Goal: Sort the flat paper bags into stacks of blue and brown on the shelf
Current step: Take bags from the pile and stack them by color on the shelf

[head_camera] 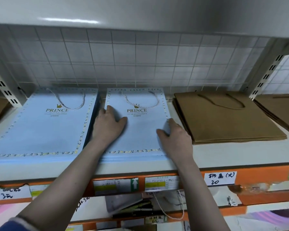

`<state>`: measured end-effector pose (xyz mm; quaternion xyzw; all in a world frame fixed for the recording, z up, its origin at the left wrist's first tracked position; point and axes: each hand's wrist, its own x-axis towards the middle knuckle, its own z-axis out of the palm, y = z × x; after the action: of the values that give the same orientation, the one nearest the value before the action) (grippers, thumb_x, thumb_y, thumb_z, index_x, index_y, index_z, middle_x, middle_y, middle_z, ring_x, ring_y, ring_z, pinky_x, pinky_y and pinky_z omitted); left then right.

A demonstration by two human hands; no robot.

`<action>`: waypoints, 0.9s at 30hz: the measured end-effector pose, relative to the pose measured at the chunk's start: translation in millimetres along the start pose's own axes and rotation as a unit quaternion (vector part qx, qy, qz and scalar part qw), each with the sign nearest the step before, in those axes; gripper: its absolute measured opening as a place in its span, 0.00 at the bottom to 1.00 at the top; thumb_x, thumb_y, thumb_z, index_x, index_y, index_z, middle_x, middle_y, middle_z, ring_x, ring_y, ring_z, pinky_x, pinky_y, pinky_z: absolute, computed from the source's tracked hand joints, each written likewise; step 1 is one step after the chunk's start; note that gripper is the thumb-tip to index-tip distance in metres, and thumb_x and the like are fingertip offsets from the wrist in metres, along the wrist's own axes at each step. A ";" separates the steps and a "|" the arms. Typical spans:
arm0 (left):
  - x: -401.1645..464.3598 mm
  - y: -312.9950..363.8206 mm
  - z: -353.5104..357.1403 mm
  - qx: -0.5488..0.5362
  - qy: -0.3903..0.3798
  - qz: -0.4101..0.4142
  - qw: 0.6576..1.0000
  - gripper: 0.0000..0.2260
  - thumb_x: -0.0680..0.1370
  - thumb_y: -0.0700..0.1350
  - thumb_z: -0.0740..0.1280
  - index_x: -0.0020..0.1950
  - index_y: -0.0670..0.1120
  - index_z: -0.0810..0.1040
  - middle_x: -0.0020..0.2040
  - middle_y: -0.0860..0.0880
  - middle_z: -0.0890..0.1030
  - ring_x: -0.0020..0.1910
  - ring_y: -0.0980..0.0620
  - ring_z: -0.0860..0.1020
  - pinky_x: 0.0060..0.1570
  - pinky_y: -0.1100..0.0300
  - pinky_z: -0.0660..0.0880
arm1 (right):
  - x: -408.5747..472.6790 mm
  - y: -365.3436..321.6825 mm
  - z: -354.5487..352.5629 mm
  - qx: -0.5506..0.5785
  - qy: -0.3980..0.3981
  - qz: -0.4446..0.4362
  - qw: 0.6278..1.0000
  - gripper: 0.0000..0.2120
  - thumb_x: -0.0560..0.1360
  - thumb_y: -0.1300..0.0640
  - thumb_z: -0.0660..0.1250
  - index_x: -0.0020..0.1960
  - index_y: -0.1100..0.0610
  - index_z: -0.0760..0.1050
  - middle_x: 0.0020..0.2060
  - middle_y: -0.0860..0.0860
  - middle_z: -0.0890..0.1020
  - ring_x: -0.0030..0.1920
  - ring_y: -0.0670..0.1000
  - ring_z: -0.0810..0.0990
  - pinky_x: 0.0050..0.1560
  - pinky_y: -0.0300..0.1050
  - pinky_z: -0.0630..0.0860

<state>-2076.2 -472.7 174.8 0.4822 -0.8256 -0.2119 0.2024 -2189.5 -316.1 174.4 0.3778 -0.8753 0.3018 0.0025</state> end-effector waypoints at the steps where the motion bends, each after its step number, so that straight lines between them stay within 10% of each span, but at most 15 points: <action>1: -1.2 0.0 -0.8 -0.007 0.000 0.001 1.000 0.22 0.76 0.54 0.65 0.58 0.38 0.67 0.59 0.38 0.71 0.56 0.37 0.72 0.49 0.52 0.67 | 0.2 0.1 -2.1 0.002 -0.009 0.001 1.000 0.22 0.78 0.51 0.61 0.69 0.58 0.64 0.54 0.55 0.78 0.53 0.58 0.78 0.44 0.44 0.68; 5: -5.0 2.2 -2.2 -0.006 0.005 -0.004 1.000 0.18 0.76 0.54 0.65 0.53 0.40 0.67 0.59 0.38 0.71 0.54 0.38 0.72 0.45 0.55 0.66 | -1.6 -1.7 -8.9 0.019 -0.046 0.006 0.999 0.22 0.79 0.51 0.59 0.70 0.59 0.62 0.59 0.56 0.76 0.56 0.59 0.76 0.47 0.46 0.69; 12: -29.9 8.3 -5.3 0.096 0.097 0.066 0.988 0.27 0.78 0.57 0.61 0.69 0.39 0.68 0.72 0.38 0.65 0.70 0.39 0.62 0.67 0.47 0.61 | -15.8 4.5 -3.0 -0.071 -0.023 -0.051 0.996 0.29 0.81 0.46 0.54 0.74 0.64 0.56 0.67 0.58 0.67 0.68 0.56 0.64 0.67 0.46 0.60; 18: -72.6 -16.7 -27.0 0.132 0.181 0.106 0.969 0.23 0.75 0.49 0.69 0.65 0.36 0.73 0.65 0.34 0.72 0.64 0.34 0.69 0.63 0.44 0.66 | -47.1 -5.3 14.6 -0.092 0.127 -0.085 0.984 0.20 0.72 0.53 0.66 0.57 0.67 0.76 0.50 0.62 0.80 0.54 0.63 0.78 0.54 0.55 0.75; 27: -126.8 -110.3 -107.3 0.155 0.256 0.023 0.954 0.22 0.71 0.42 0.73 0.61 0.34 0.75 0.62 0.33 0.75 0.62 0.33 0.72 0.61 0.42 0.69 | -93.9 -89.1 48.4 -0.088 0.078 -0.178 0.977 0.23 0.68 0.51 0.74 0.55 0.67 0.78 0.49 0.63 0.81 0.55 0.65 0.79 0.57 0.59 0.75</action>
<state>-1882.5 -426.6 187.1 0.5265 -0.7796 0.0540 0.3348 -2052.5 -327.3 159.9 0.5012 -0.8143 0.2468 0.1578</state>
